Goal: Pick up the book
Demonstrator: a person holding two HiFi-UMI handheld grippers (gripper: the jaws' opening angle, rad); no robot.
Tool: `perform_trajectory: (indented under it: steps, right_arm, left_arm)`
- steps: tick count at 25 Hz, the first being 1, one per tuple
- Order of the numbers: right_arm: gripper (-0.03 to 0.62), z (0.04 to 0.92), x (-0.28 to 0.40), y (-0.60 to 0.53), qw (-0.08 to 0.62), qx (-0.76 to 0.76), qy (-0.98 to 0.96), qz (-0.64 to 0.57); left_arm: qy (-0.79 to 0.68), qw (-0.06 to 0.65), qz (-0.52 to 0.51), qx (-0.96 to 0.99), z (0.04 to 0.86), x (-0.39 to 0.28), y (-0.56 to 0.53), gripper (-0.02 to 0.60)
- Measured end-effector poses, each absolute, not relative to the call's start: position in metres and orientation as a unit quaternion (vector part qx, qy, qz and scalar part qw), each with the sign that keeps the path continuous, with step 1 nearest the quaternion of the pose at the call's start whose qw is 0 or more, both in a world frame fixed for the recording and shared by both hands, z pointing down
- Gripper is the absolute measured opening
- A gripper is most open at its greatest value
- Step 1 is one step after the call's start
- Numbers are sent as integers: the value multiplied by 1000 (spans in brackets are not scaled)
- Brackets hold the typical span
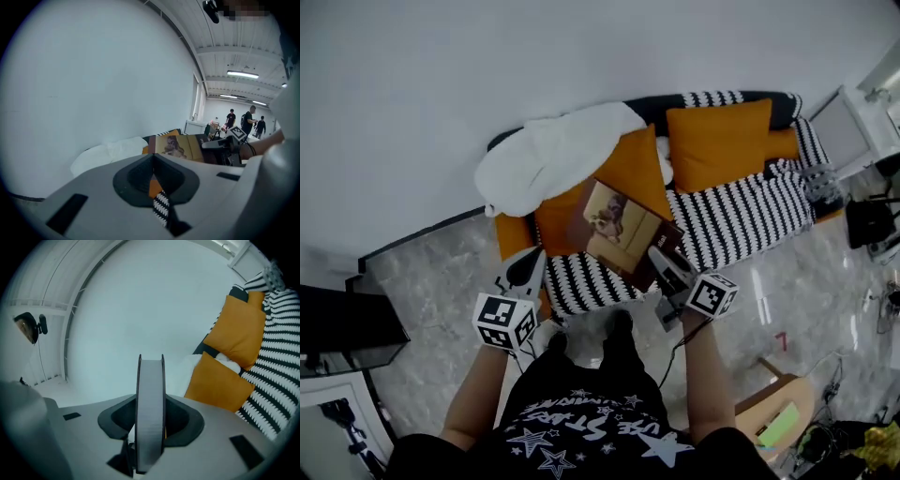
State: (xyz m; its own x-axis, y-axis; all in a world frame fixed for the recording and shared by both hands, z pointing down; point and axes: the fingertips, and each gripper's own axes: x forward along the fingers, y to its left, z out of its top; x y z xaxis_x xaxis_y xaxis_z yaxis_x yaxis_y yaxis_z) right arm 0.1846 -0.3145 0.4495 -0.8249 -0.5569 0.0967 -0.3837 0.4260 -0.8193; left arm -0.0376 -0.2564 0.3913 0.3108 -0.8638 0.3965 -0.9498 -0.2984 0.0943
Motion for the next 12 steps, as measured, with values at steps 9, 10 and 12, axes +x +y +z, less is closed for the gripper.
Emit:
perform_trajectory:
  steps: [9,10,12]
  right_arm:
    - [152,421,143,-233,133,-357,818,-431]
    - [152,418,140,-225,141,-367,814,-427]
    - [152,416,135,-208,153,-389,806,-420]
  left_arm:
    - [-501,130,115,848,372,-89,-219,6]
    - [-491,126,114,854,370,-91,-214,6]
    - [-470,122,113,867,370,-97,-204,6]
